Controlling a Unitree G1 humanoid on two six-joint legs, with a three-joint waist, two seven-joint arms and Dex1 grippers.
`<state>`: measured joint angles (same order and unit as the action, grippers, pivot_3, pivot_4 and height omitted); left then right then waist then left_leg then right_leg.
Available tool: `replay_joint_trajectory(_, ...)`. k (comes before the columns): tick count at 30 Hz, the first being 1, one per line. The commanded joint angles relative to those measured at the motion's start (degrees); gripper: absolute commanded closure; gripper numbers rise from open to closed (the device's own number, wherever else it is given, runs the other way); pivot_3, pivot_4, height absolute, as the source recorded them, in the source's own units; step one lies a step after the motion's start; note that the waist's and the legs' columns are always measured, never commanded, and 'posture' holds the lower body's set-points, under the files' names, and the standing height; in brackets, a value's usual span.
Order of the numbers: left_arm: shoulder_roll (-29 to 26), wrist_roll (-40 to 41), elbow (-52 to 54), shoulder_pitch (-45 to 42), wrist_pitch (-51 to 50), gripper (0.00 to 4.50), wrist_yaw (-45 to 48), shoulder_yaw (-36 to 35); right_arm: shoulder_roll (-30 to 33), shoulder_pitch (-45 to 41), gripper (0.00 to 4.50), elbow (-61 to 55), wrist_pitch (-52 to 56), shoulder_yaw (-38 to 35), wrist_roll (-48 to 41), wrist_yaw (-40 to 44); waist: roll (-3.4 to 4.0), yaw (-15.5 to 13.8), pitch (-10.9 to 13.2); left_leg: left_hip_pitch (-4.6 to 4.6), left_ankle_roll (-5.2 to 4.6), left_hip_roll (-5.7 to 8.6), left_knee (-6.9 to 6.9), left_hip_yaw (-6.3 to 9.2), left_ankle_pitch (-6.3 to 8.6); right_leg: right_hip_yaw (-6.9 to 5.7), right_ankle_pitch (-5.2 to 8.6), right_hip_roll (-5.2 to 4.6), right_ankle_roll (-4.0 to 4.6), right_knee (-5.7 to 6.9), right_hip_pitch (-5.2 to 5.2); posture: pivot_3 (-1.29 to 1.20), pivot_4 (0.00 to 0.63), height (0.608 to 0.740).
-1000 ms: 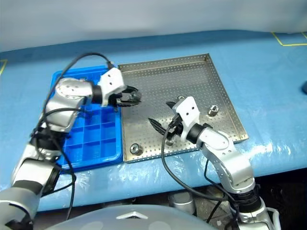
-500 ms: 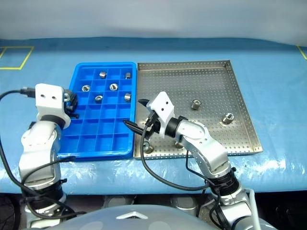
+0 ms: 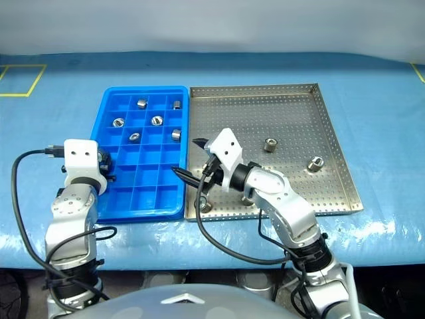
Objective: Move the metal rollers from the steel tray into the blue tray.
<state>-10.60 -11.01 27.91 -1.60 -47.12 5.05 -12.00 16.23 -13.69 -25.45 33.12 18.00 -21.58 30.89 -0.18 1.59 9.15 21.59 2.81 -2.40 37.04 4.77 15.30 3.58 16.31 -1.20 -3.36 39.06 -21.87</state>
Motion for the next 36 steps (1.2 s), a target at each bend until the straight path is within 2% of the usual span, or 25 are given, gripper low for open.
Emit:
replay_joint_trajectory(1,-0.6,2.0,2.2,-2.8,1.8,1.66,0.5,-0.5,-0.1,0.5,0.0,-2.8,-0.1,-1.3,-0.4,-0.5,0.0,0.0,0.0,0.01,0.0,0.0,0.0,0.0,0.0,0.0,0.0,0.0,0.0,0.0,0.0,0.01,0.15,0.74)
replay_joint_trajectory(6,-0.5,7.2,6.4,-7.4,2.4,0.03,3.8,0.4,1.1,1.4,0.0,-3.9,0.2,-2.7,-0.7,-0.9,0.0,0.2,0.0,0.02,0.02,0.01,0.0,-0.02,0.0,0.01,0.0,-0.02,0.0,-0.03,0.01,-0.01,0.15,0.74)
replay_joint_trajectory(9,-2.0,11.7,8.8,-10.7,1.5,0.01,8.2,1.8,2.6,2.2,0.0,-5.0,0.6,-4.2,-1.1,-0.8,0.0,0.5,0.0,0.03,0.02,0.01,-0.02,-0.02,0.0,0.01,0.0,-0.01,0.0,-0.05,0.0,-0.01,0.15,0.74)
replay_joint_trajectory(12,-6.3,17.3,10.7,-12.3,2.3,0.01,16.7,5.4,5.2,3.2,0.0,-6.3,1.4,-6.7,-2.2,0.2,0.0,0.7,0.0,0.03,0.02,0.01,-0.04,-0.05,0.0,0.03,0.0,-0.01,0.0,-0.07,0.0,-0.02,0.15,0.74)
replay_joint_trajectory(15,-14.6,23.0,9.9,-13.6,3.9,0.01,28.8,9.7,8.9,4.5,0.0,-7.1,2.6,-9.4,-3.4,1.9,0.0,1.0,0.0,0.02,0.01,0.0,-0.07,-0.09,0.0,0.05,0.0,0.0,0.0,-0.09,-0.01,-0.02,0.15,0.74)
replay_joint_trajectory(17,-20.8,23.6,7.7,-14.7,6.9,0.01,35.7,13.3,11.7,5.5,0.0,-7.1,3.3,-10.6,-3.1,2.7,0.02,1.3,0.0,-0.01,0.0,-0.01,-0.09,-0.09,0.0,0.05,0.0,0.03,0.0,-0.09,-0.02,-0.02,0.15,0.74)
replay_joint_trajectory(21,-26.1,26.9,0.2,-20.1,10.2,0.01,46.6,19.0,15.0,7.6,0.0,-6.8,3.7,-13.0,-2.8,2.6,0.03,1.4,0.0,0.0,0.0,-0.01,-0.07,-0.1,0.0,0.06,0.01,0.05,0.0,-0.1,-0.02,-0.04,0.15,0.74)
replay_joint_trajectory(23,-25.2,26.9,-4.5,-23.1,14.0,0.01,49.5,22.0,15.7,9.0,0.0,-7.1,4.1,-14.2,-3.0,2.2,0.03,1.6,0.0,0.01,-0.01,-0.01,-0.06,-0.14,0.01,0.08,0.01,0.04,-0.01,-0.12,-0.01,-0.06,0.15,0.74)
replay_joint_trajectory(28,-17.7,23.6,-17.2,-29.1,23.5,0.01,51.8,29.4,17.7,14.2,0.0,-8.6,3.7,-16.2,-2.5,2.3,0.03,1.8,0.0,0.1,-0.08,0.05,-0.03,-0.18,0.05,0.13,0.01,0.01,-0.01,-0.25,-0.01,-0.1,0.15,0.74)
replay_joint_trajectory(36,-11.2,18.6,-31.1,-32.5,35.1,0.01,59.6,39.9,18.1,24.0,0.0,-10.7,3.2,-25.4,-2.9,0.3,0.07,3.6,0.0,0.09,-0.29,0.05,0.0,-0.25,0.17,0.23,0.02,0.04,-0.02,-0.26,-0.03,-0.17,0.15,0.74)
